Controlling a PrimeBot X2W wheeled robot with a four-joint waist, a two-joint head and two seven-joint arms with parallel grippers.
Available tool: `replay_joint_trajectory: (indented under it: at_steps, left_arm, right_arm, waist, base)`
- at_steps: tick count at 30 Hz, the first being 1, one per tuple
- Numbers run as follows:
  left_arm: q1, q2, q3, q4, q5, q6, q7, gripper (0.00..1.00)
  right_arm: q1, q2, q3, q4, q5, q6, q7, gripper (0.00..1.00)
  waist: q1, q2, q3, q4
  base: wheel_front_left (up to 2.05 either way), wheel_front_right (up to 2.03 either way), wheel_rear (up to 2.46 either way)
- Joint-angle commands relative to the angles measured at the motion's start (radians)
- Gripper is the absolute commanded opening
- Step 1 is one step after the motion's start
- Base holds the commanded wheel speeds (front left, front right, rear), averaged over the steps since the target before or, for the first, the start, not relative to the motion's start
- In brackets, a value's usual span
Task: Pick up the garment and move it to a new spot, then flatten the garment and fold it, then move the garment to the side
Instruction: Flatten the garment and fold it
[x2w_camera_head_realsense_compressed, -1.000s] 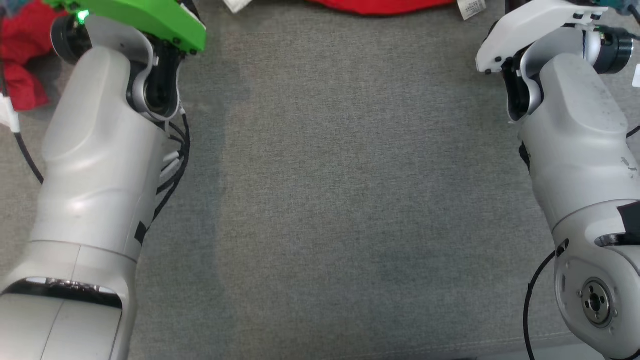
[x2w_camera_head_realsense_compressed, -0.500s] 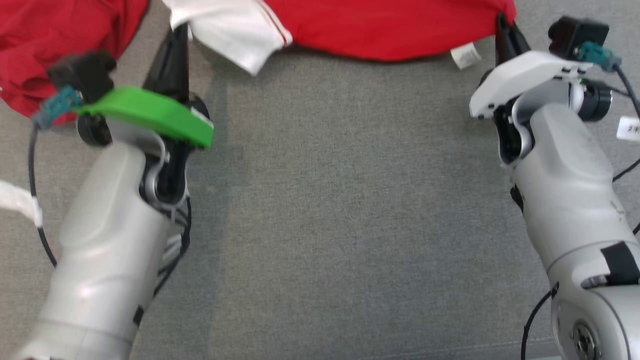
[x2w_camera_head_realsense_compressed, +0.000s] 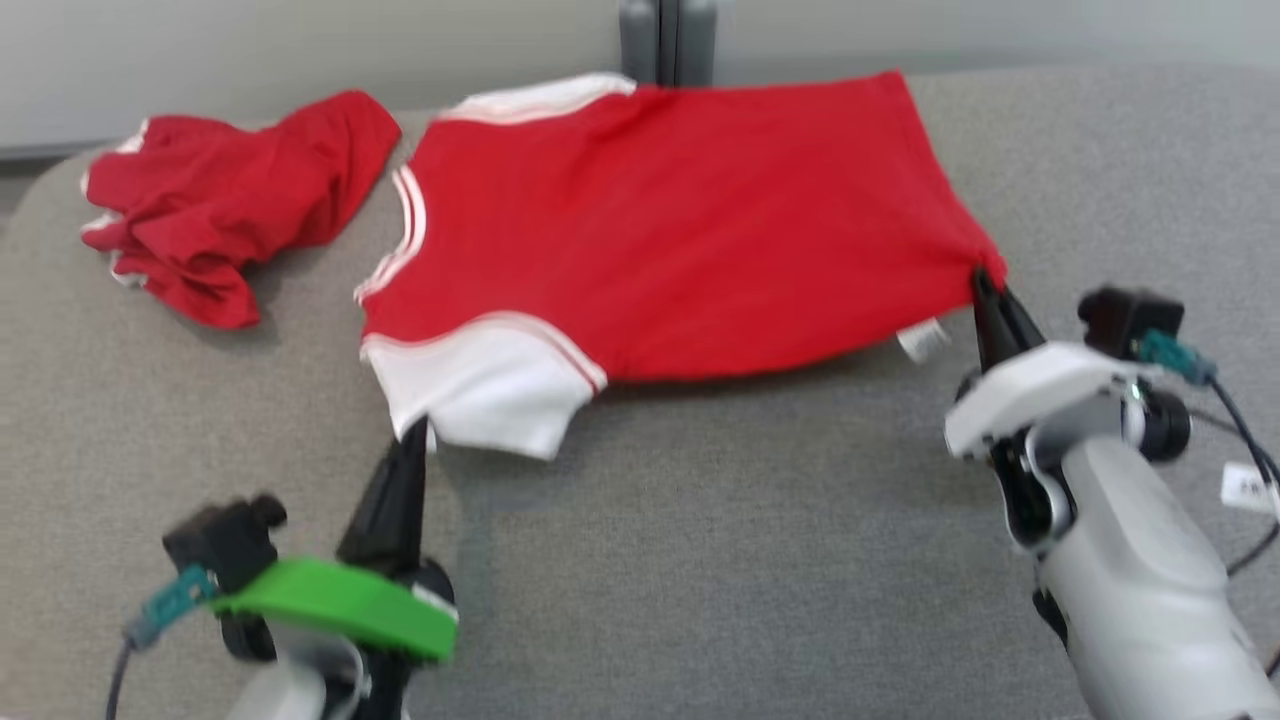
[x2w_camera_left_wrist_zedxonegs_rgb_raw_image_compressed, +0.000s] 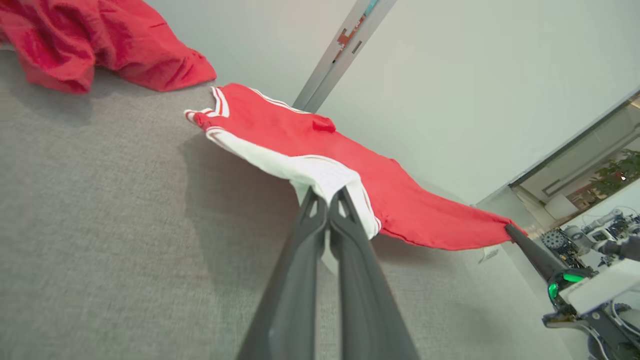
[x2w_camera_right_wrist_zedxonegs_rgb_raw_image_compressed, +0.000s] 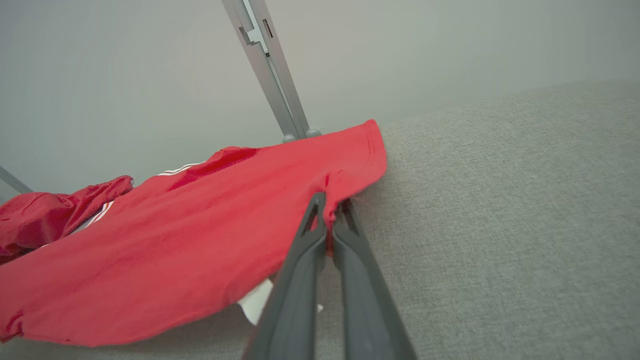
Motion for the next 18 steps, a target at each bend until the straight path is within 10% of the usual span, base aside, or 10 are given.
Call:
replay_joint_trajectory:
  at_steps: [1,9,18]
  left_arm:
    - [0.063,0.016,-0.005,-0.054,0.0,0.027,0.009,0.0]
    - [0.279,0.083,-0.045,-0.298,0.023,0.157,0.072,0.0]
    - [0.349,0.118,-0.059,-0.361,0.001,0.201,0.13,0.0]
  right_arm:
    - [0.067,-0.017,0.001,-0.041,0.015,0.0,0.009,0.0]
    - [0.397,0.007,-0.104,-0.33,0.007,0.0,0.089,0.0]
    - [0.63,0.068,-0.208,-0.58,-0.042,0.0,0.229,0.0]
  waist:
    - [0.0,0.0,-0.099,0.009]
    - [0.0,0.0,-0.153,0.025]
    - [0.0,0.0,-0.141,0.029]
  base:
    - [0.0,0.0,0.0]
    - [0.0,0.0,0.0]
    - [0.0,0.0,0.0]
